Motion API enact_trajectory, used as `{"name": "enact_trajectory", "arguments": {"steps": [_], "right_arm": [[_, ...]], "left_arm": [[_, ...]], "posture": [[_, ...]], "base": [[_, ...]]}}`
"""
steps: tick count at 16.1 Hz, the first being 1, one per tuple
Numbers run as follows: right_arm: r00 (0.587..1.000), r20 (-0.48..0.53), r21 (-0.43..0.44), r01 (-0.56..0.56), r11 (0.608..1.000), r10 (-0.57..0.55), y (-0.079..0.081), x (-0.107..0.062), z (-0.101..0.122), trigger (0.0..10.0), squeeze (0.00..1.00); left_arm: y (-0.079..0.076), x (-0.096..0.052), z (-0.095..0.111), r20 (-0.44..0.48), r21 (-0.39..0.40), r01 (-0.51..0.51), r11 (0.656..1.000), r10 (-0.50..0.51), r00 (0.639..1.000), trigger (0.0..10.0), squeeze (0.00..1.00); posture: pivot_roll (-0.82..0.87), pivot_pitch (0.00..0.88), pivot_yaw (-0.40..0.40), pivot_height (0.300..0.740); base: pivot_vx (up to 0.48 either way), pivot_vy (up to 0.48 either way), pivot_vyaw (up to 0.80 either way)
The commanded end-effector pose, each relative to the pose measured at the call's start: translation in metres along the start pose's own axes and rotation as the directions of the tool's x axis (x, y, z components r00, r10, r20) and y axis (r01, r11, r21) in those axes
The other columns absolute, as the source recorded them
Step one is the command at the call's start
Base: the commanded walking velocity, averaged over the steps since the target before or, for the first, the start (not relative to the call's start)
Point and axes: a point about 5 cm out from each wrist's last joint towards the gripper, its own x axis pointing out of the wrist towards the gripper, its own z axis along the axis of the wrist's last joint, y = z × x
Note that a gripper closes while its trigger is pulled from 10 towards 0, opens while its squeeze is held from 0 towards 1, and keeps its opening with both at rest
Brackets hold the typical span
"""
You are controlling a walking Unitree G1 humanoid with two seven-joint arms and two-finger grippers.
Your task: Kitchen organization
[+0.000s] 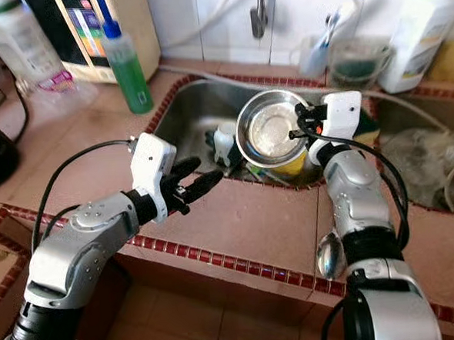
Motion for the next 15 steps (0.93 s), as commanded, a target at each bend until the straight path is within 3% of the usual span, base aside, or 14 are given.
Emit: {"name": "enact_trajectory", "arguments": {"steps": [1, 10, 11, 12, 15], "right_arm": [[1.000, 0.004, 0.008, -0.004, 1.000, 0.004, 0.002, 0.005, 0.003, 10.0, 0.00], [0.997, -0.047, 0.130, -0.047, 0.990, 0.053, 0.013, 0.017, -0.003, 10.0, 0.00], [0.998, -0.047, 0.126, -0.037, 0.991, 0.044, 0.011, 0.017, -0.002, 10.0, 0.75], [0.998, -0.046, 0.136, -0.041, 0.990, 0.048, 0.011, 0.017, -0.002, 10.0, 1.00], [0.998, -0.026, 0.148, -0.056, 0.987, 0.060, 0.012, 0.020, 0.002, 10.0, 1.00]], "left_arm": [[0.000, -0.002, 0.005, 0.004, 0.002, -0.006, 1.000, 0.006, 1.000, 10.0, 0.00], [-0.010, -0.001, 0.011, -0.011, -0.002, 0.019, 1.000, -0.019, 1.000, 10.0, 0.00], [-0.010, -0.001, 0.011, -0.010, -0.004, 0.019, 1.000, -0.019, 1.000, 10.0, 0.00], [-0.010, -0.001, 0.012, -0.010, -0.005, 0.017, 1.000, -0.017, 1.000, 10.0, 0.00], [-0.008, -0.002, 0.013, -0.009, -0.006, 0.009, 1.000, -0.009, 1.000, 10.0, 0.00]], "posture": [[-0.16, 0.270, 0.094, 0.740], [-0.12, 0.293, 0.096, 0.740], [-0.12, 0.291, 0.095, 0.740], [-0.12, 0.289, 0.094, 0.740], [-0.12, 0.283, 0.091, 0.740]], "base": [[0.000, 0.000, 0.00], [0.000, 0.000, 0.00], [0.000, 0.000, 0.00], [0.000, 0.000, 0.00], [0.000, 0.000, 0.00]]}}
